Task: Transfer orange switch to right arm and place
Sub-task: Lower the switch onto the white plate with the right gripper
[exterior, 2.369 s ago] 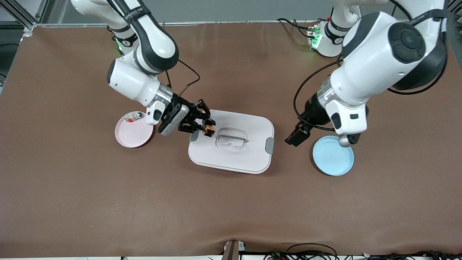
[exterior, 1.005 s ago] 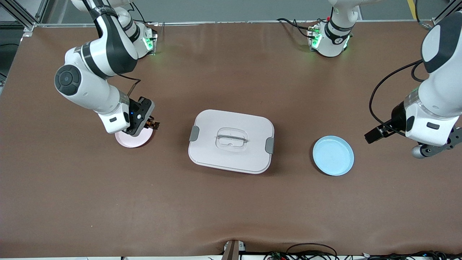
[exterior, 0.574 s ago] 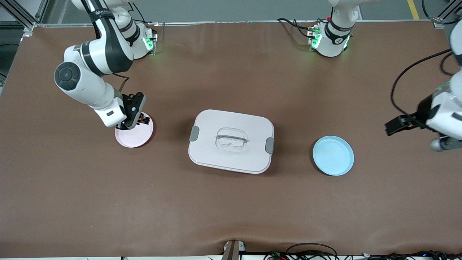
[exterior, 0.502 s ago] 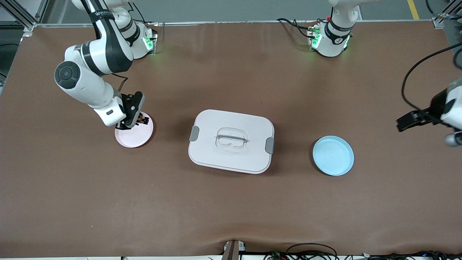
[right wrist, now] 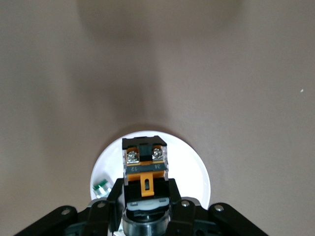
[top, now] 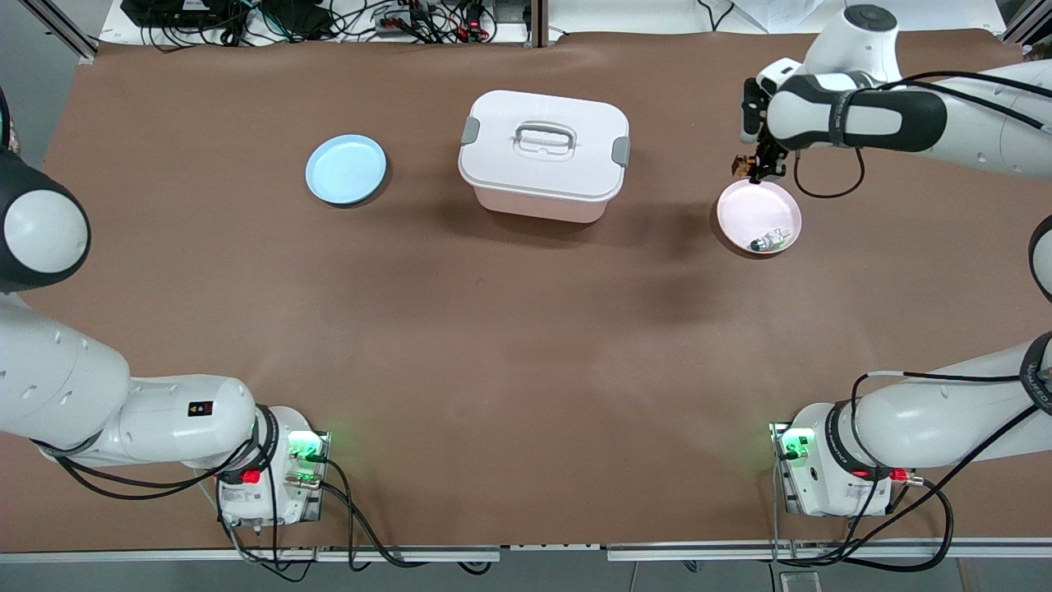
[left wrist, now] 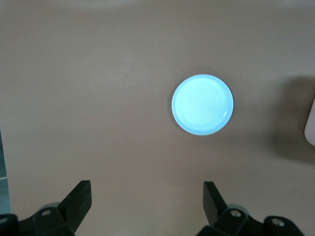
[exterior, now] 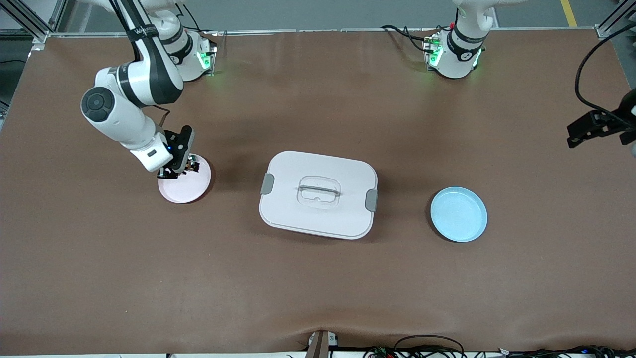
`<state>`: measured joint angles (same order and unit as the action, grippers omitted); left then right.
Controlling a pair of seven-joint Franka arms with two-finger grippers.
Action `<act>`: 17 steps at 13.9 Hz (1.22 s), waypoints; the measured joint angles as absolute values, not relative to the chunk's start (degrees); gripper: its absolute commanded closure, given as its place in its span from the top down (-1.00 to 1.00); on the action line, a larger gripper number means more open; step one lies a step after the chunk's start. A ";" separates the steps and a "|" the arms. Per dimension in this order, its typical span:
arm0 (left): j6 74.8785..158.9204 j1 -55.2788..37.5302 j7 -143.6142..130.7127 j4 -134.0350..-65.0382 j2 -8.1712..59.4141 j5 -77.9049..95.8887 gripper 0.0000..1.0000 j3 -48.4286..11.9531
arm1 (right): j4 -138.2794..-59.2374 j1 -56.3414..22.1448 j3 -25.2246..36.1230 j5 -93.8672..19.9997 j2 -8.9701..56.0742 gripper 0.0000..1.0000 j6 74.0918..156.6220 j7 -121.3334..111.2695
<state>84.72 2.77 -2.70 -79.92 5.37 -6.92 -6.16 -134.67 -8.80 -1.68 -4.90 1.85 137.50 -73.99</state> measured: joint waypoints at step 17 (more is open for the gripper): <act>84.52 -3.01 -2.01 -87.21 -2.33 -2.68 1.00 -3.95 | -138.77 -4.75 -1.72 -2.22 14.06 -1.00 155.07 -79.07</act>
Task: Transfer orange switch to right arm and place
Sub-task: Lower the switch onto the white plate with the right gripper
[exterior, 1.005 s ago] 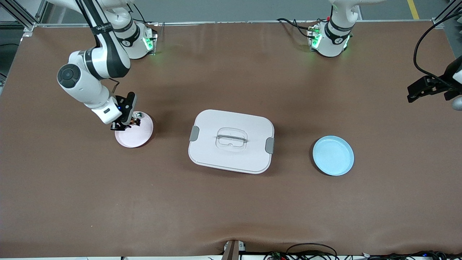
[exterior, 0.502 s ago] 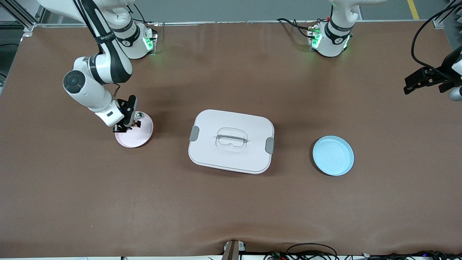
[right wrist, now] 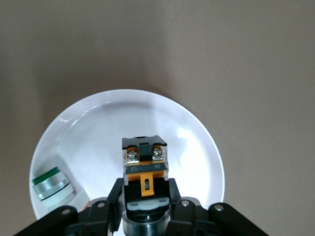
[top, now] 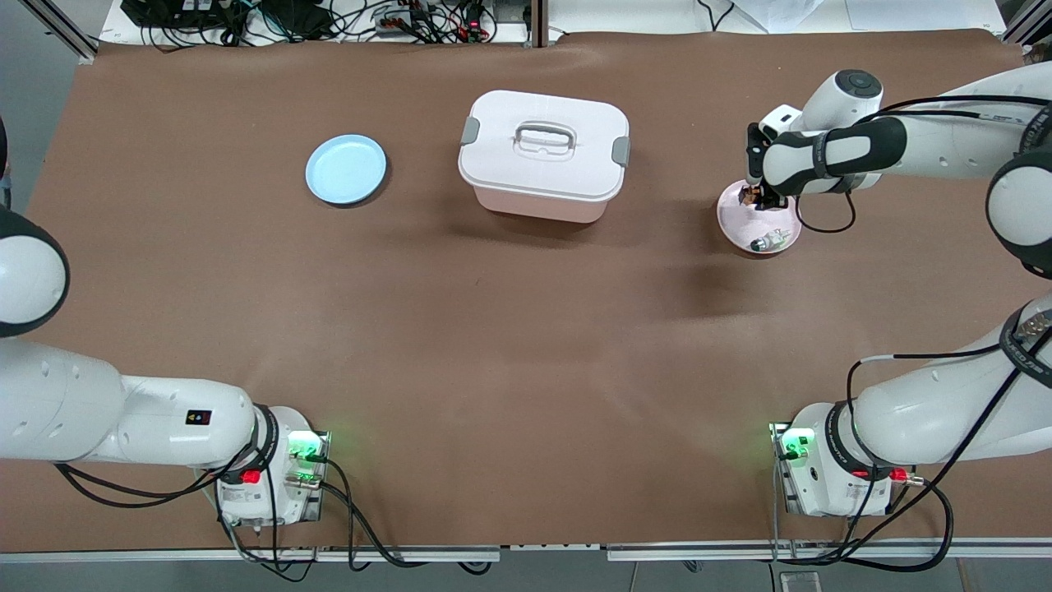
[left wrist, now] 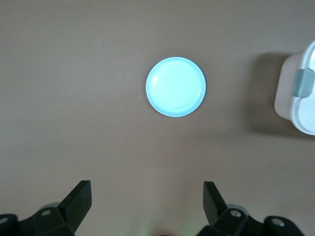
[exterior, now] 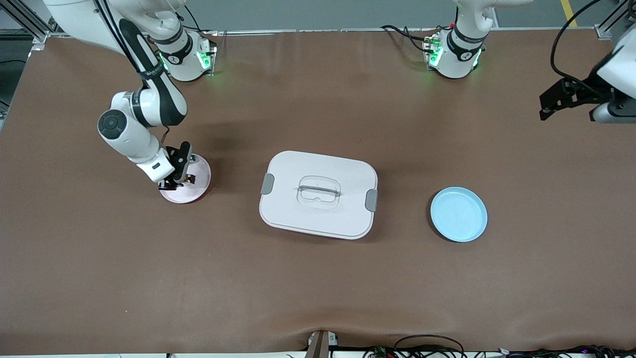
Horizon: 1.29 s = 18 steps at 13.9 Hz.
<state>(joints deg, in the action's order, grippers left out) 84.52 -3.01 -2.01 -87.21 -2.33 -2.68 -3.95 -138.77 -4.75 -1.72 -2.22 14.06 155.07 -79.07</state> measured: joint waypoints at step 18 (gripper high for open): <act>84.46 -0.08 -4.54 -88.09 -2.69 -1.11 1.00 -6.52 | -138.61 -3.02 -1.73 -2.09 18.50 1.00 159.70 -79.04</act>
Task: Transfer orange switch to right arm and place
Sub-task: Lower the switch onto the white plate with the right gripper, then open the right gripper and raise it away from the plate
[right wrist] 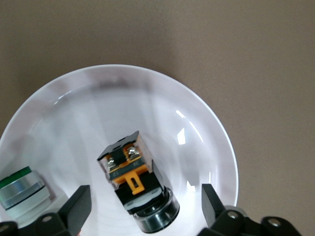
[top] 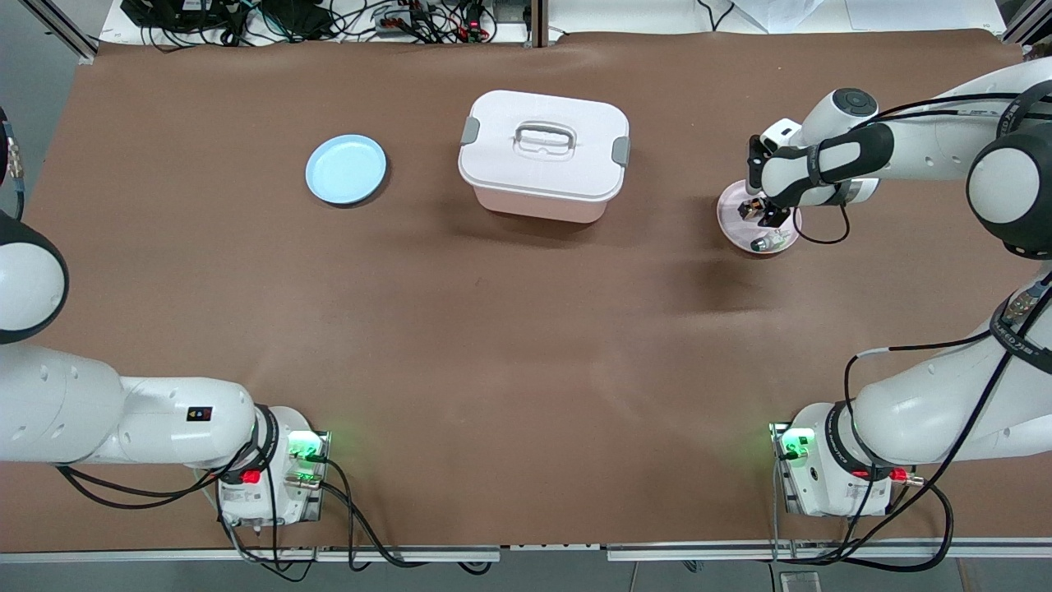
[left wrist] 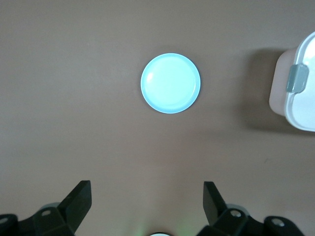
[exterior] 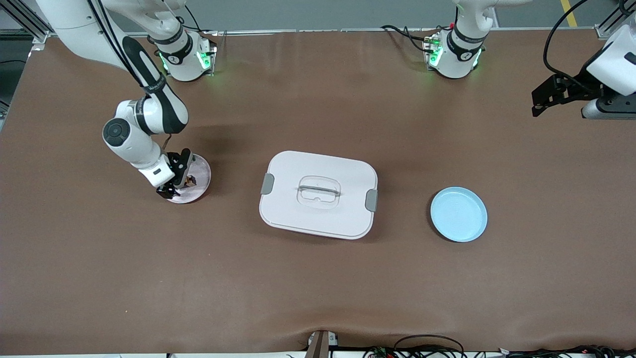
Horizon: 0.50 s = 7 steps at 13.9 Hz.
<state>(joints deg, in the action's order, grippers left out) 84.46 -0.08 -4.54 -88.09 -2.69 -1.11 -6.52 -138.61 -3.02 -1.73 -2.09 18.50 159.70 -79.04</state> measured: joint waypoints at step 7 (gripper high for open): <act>84.35 -0.12 -6.33 -88.09 -2.69 -0.17 1.00 -6.73 | -134.01 -2.82 -1.73 -2.13 16.96 1.00 147.69 -75.86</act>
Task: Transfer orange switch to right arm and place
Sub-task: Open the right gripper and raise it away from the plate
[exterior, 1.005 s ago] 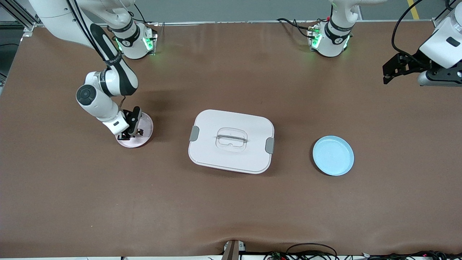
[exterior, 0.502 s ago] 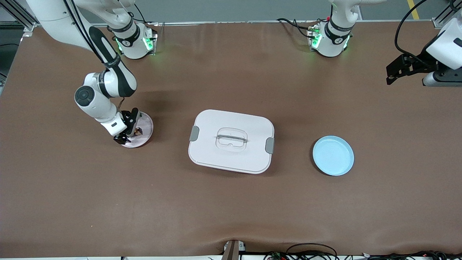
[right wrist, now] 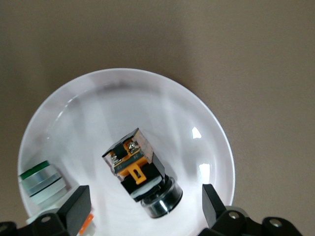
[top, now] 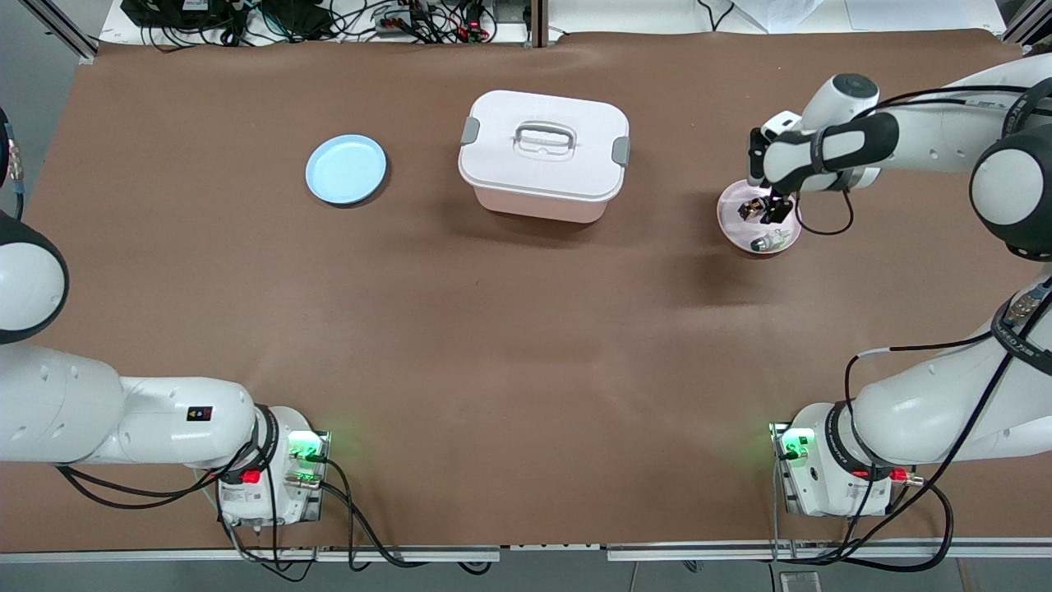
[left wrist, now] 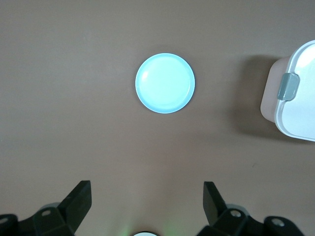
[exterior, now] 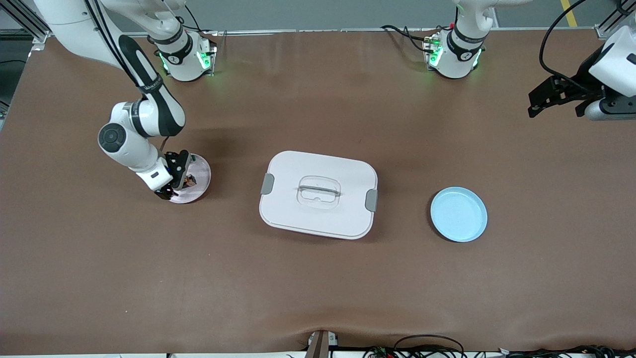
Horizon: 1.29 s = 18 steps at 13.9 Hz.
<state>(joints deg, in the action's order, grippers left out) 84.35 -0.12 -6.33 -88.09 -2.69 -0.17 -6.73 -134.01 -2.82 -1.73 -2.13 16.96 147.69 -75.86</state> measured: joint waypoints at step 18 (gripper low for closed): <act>84.14 0.00 -4.60 -87.94 -2.69 -0.19 1.00 -6.62 | -103.26 2.69 -1.58 -0.21 2.55 1.00 84.43 -22.81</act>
<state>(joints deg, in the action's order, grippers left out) 84.14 0.00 -4.60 -87.94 -2.69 -0.19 -6.62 -103.26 2.69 -1.58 -0.21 2.55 84.43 -22.81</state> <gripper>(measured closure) 0.000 0.000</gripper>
